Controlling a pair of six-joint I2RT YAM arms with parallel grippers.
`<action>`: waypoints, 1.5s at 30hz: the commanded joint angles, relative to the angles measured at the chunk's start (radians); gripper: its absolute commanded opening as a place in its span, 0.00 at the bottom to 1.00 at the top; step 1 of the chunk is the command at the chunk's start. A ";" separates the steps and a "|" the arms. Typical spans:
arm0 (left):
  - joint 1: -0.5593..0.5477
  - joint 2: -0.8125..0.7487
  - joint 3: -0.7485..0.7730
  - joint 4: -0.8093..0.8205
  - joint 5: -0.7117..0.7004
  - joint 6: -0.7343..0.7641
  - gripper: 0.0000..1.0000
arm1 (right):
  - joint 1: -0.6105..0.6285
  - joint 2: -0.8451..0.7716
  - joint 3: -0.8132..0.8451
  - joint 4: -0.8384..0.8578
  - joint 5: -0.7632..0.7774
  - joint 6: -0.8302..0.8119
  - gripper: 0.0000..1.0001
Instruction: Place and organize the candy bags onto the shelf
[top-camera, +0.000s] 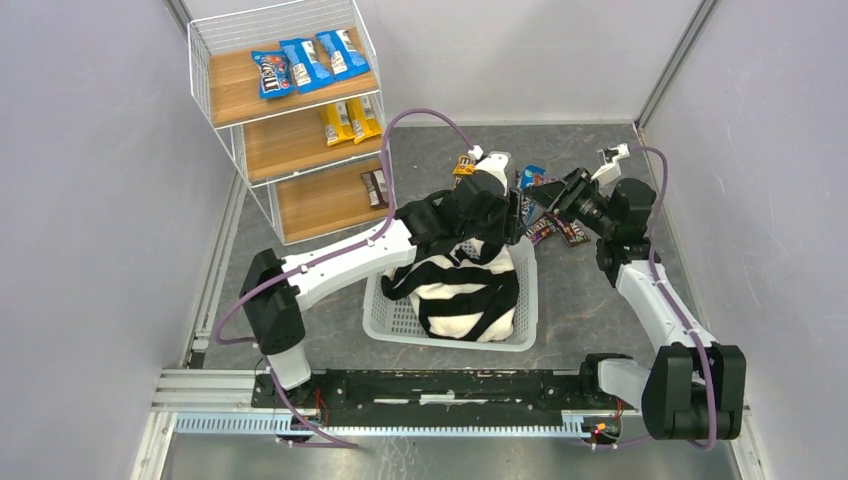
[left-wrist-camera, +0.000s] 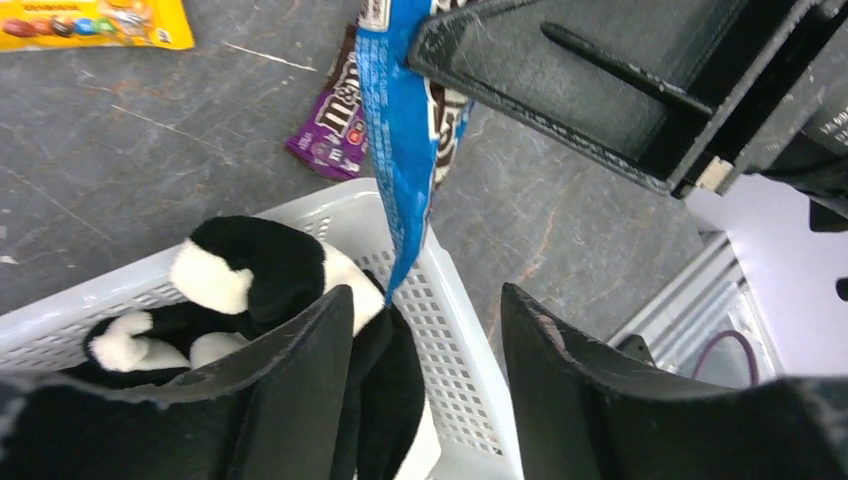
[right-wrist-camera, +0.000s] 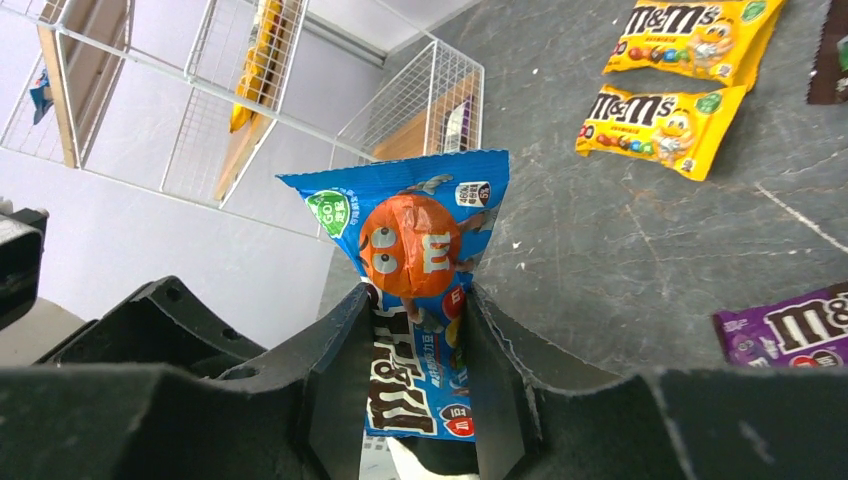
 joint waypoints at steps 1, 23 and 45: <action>-0.003 0.017 0.058 -0.007 -0.101 -0.035 0.59 | 0.033 -0.019 -0.018 0.101 -0.027 0.056 0.43; 0.086 -0.109 0.123 -0.192 -0.026 0.151 0.02 | 0.075 -0.046 0.122 -0.078 0.031 -0.174 0.91; 0.697 -0.265 0.744 -0.523 0.010 0.586 0.02 | 0.096 -0.043 0.182 -0.265 0.108 -0.331 0.92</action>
